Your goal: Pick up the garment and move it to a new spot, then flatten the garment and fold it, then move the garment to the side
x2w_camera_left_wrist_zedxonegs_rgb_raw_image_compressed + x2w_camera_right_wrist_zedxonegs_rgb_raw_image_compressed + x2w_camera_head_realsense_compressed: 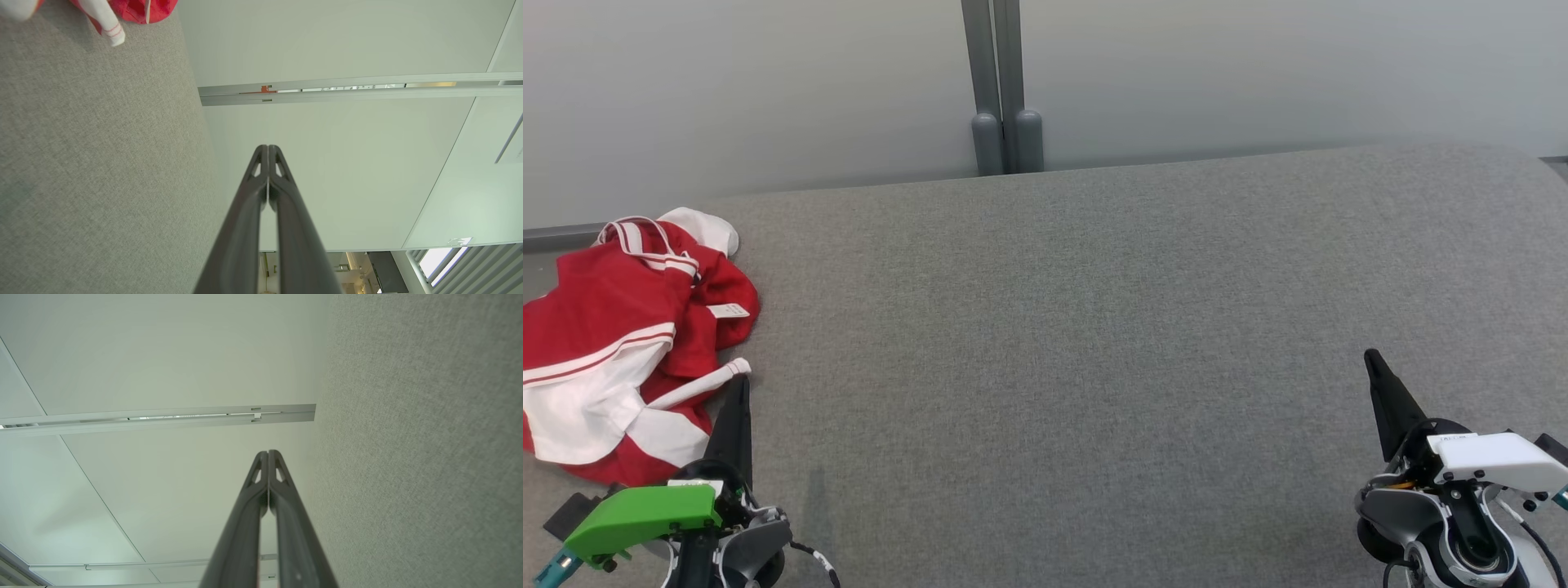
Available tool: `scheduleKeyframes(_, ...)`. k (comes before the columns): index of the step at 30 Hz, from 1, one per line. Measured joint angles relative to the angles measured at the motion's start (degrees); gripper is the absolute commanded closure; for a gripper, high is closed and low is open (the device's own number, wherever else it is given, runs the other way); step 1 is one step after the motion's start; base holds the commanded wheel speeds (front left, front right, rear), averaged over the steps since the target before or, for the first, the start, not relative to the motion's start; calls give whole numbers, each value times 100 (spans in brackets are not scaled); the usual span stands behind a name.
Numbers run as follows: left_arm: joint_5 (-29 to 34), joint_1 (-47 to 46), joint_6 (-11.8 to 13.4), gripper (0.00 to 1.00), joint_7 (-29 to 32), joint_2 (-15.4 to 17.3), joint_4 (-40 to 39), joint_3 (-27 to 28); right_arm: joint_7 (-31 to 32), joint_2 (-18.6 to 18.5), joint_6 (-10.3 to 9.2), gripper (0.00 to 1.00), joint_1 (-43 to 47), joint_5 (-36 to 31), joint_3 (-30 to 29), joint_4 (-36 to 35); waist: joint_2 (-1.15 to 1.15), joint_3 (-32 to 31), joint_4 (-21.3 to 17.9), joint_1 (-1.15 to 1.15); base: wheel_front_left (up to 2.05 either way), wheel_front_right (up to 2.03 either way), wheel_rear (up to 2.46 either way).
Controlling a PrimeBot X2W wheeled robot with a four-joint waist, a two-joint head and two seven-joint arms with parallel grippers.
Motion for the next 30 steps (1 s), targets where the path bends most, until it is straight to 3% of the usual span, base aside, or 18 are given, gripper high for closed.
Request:
scheduleKeyframes(17, 0, -1, 0, 100, 0, 0, 0, 0, 0, 0, 0, 100, 0, 0, 0, 0, 0, 0, 0, 0, 0, 0, 0)
scheduleKeyframes(18, -1, 7, 1, 0, -1, -2, 13, -3, 0, 3, 0, 0, 8, -3, 0, 15, 0, 0, 0, 0, 0, 0, 0)
scheduleKeyframes(30, 46, 208, 3, 0, -236, -46, 168, -210, -223, 52, -2, 0, 221, -148, 193, 123, 0, 0, 3, 0, 0, 0, 0)
